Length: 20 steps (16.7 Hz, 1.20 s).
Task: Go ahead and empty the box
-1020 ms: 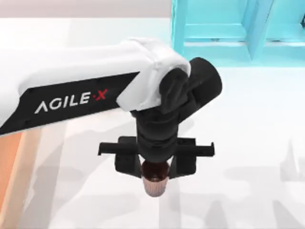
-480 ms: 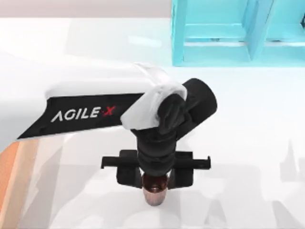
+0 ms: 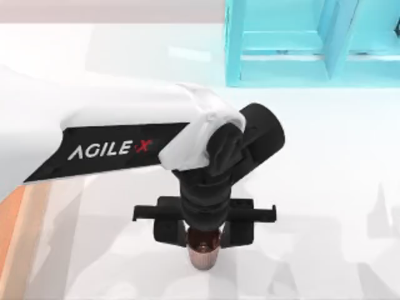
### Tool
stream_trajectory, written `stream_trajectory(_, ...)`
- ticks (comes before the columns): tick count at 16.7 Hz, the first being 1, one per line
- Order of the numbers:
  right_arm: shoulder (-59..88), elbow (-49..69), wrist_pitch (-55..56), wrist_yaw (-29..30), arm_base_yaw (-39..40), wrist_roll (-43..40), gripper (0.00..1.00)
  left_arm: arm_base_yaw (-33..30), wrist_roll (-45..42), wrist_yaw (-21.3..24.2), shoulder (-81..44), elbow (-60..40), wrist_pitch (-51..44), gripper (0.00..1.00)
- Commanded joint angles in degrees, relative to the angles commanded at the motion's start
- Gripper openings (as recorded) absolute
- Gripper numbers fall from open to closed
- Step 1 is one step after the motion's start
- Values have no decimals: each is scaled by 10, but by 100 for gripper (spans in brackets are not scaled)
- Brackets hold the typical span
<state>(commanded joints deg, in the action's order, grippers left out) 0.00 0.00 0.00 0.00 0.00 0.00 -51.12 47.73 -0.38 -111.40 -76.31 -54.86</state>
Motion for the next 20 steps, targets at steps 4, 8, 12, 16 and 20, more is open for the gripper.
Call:
stream_trajectory(4,0,0,0,0,0,0,100,0,0,0,0,0,0,75)
stream_trajectory(8,0,0,0,0,0,0,100,0,0,0,0,0,0,100)
stream_trajectory(12,0,0,0,0,0,0,100,0,0,0,0,0,0,100)
stream_trajectory(16,0,0,0,0,0,0,100,0,0,0,0,0,0,100)
stream_trajectory(20,0,0,0,0,0,0,100,-3,3,1,7,-42,-41,100)
